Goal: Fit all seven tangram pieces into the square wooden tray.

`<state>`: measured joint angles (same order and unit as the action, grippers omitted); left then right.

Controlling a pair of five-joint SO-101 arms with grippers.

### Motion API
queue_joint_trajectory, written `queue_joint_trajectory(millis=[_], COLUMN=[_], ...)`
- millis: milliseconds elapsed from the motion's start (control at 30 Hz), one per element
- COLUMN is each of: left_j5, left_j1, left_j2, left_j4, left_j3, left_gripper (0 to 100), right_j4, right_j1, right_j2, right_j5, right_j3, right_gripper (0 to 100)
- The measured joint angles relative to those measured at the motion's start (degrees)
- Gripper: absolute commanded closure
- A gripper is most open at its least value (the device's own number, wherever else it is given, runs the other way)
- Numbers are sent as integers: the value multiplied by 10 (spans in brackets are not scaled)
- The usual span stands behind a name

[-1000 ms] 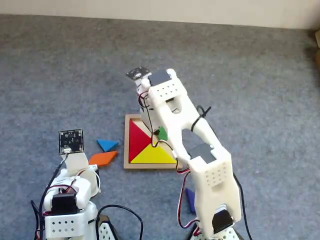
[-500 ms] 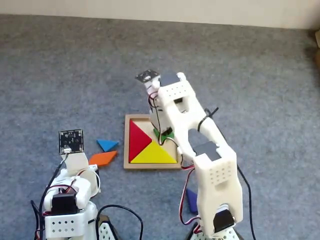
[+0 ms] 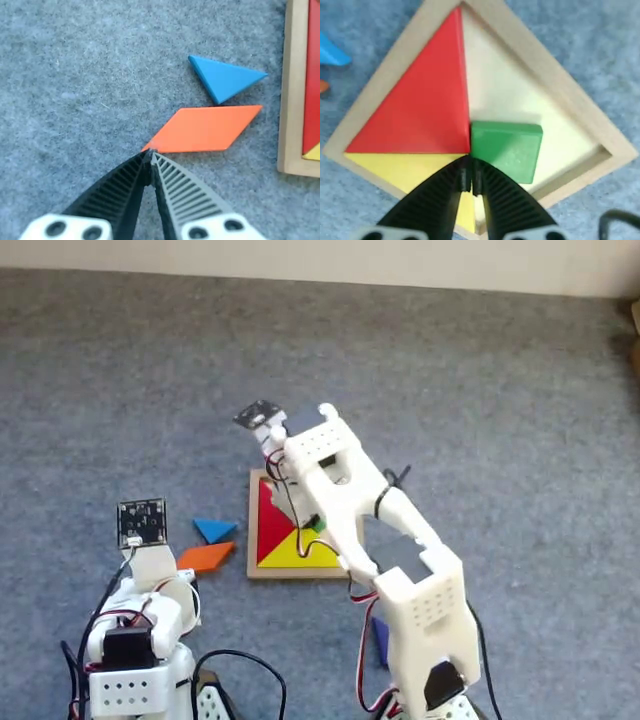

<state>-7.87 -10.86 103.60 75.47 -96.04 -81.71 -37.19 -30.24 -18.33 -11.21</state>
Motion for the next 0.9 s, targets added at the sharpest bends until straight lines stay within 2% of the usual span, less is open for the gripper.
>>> queue_joint_trajectory(millis=[233, 400, 667, 767, 900], left_j5=[0, 0, 0, 0, 0], left_j1=[0, 0, 0, 0, 0], left_j2=[0, 0, 0, 0, 0], left_j4=[0, 0, 0, 0, 0], left_j3=[0, 0, 0, 0, 0], left_gripper=[993, 993, 993, 993, 993], right_j4=[-40, -42, -47, -47, -45], right_j1=[-3, 5, 60, 88, 120], right_j2=[44, 162, 343, 391, 416], right_j5=[0, -1, -1, 11, 77], right_j3=[3, 55, 174, 215, 267], right_gripper=[983, 983, 974, 899, 779])
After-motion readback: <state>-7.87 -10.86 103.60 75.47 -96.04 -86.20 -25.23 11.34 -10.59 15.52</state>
